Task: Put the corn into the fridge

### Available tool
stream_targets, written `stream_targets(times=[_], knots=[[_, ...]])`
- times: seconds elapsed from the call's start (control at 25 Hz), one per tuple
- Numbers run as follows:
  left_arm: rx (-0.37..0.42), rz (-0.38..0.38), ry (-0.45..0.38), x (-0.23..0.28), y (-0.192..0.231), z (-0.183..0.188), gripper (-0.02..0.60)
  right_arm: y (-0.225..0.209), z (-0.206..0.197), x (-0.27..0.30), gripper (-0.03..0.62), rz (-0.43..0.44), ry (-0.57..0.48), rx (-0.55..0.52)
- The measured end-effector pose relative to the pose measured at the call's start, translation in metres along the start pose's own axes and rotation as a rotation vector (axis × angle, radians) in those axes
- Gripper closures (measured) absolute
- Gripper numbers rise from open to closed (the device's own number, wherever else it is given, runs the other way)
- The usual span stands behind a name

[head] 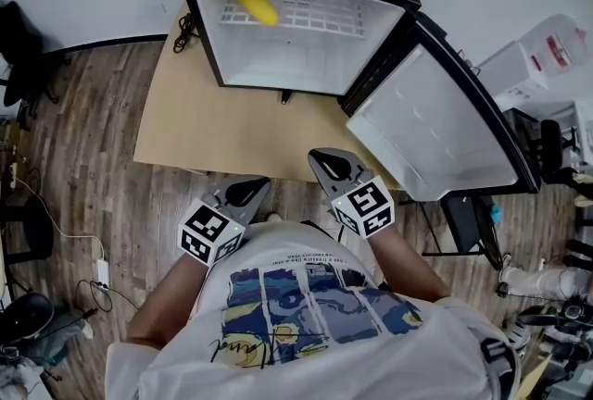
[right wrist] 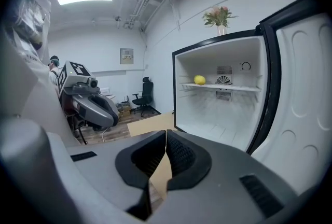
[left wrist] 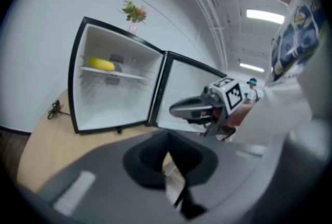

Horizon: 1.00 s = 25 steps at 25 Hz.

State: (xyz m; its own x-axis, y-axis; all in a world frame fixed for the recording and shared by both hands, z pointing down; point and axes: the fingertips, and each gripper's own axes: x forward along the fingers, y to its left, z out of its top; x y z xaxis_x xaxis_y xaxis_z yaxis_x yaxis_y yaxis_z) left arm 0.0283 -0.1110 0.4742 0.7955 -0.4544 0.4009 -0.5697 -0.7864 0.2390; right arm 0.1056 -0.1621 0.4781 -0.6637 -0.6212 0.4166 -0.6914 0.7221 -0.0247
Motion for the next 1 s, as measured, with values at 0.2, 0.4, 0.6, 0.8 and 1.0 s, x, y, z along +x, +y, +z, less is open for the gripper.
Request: stream_targets(times=[0.2, 0.4, 0.6, 0.8, 1.0], knots=[[-0.004, 0.003, 0.000, 0.0003, -0.0015, 0.0011, 0.572, 0.0014, 0.0008, -0.0031, 0.582, 0.011, -0.004, -0.005], [-0.016, 0.010, -0.001, 0.0003, -0.0009, 0.0009, 0.572, 0.0010, -0.0005, -0.0038, 0.582, 0.023, 0.001, -0.010], [-0.021, 0.010, 0.000, 0.0016, -0.0009, -0.0002, 0.572, 0.0002, 0.0014, -0.0025, 0.582, 0.024, -0.006, -0.009], [-0.026, 0.005, 0.002, 0.0041, 0.0011, -0.0012, 0.572, 0.0016, -0.0022, -0.0003, 0.582, 0.027, -0.002, -0.004], [-0.022, 0.000, 0.003, 0.0060, 0.0029, -0.0010, 0.572, 0.0011, -0.0031, 0.0001, 0.582, 0.025, 0.000, -0.008]])
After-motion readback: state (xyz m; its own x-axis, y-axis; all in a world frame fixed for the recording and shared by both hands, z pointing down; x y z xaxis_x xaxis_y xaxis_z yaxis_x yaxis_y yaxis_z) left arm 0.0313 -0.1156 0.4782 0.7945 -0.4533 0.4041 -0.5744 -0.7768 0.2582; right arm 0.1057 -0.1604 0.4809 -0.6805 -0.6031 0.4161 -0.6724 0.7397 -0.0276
